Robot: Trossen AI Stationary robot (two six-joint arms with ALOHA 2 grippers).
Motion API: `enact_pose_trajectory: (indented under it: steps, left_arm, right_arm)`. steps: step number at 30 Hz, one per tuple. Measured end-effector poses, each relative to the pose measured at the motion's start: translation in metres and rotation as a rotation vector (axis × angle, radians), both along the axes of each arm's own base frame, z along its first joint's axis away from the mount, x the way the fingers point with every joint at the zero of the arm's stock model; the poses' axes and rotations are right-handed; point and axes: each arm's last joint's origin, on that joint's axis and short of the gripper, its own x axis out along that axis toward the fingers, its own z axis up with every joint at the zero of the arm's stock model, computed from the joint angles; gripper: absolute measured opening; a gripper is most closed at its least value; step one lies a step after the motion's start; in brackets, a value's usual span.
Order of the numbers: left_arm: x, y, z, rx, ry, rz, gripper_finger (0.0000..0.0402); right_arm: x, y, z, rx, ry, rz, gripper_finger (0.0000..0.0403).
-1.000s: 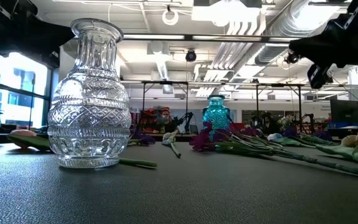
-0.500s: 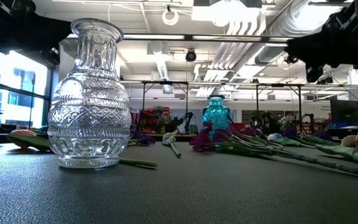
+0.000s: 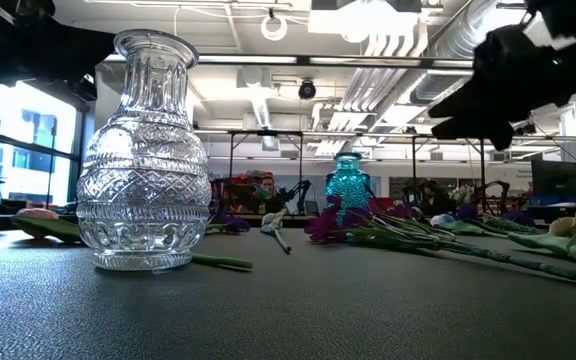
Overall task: Sort flowers into vase by color
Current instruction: Put the violet flower into the blue vase
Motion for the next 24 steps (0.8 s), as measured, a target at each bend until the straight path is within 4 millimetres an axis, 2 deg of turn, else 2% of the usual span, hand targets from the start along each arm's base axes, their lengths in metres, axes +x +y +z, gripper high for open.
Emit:
enact_pose_trajectory:
  steps: [6, 12, 16, 21, 24]
  left_arm:
    - [0.0, 0.0, -0.001, 0.003, 0.011, 0.0, 0.0]
    - [0.0, 0.0, -0.001, 0.011, 0.009, 0.001, 0.0]
    - [0.0, 0.0, -0.003, -0.014, 0.029, -0.003, 0.0]
    - [0.001, 0.0, -0.01, -0.055, 0.104, -0.009, 0.0]
    - [0.002, 0.0, -0.013, -0.072, 0.135, -0.011, 0.0]
  right_arm:
    - [0.044, 0.017, 0.015, -0.088, 0.382, 0.051, 0.0164]
    - [0.077, 0.026, 0.012, 0.049, 0.697, -0.087, 0.0168]
    - [0.098, 0.034, 0.005, 0.196, 0.773, -0.076, 0.0193]
    - [0.121, 0.044, -0.006, 0.366, 0.834, 0.021, 0.025]
    - [0.132, 0.049, -0.014, 0.47, 0.876, 0.008, 0.0277]
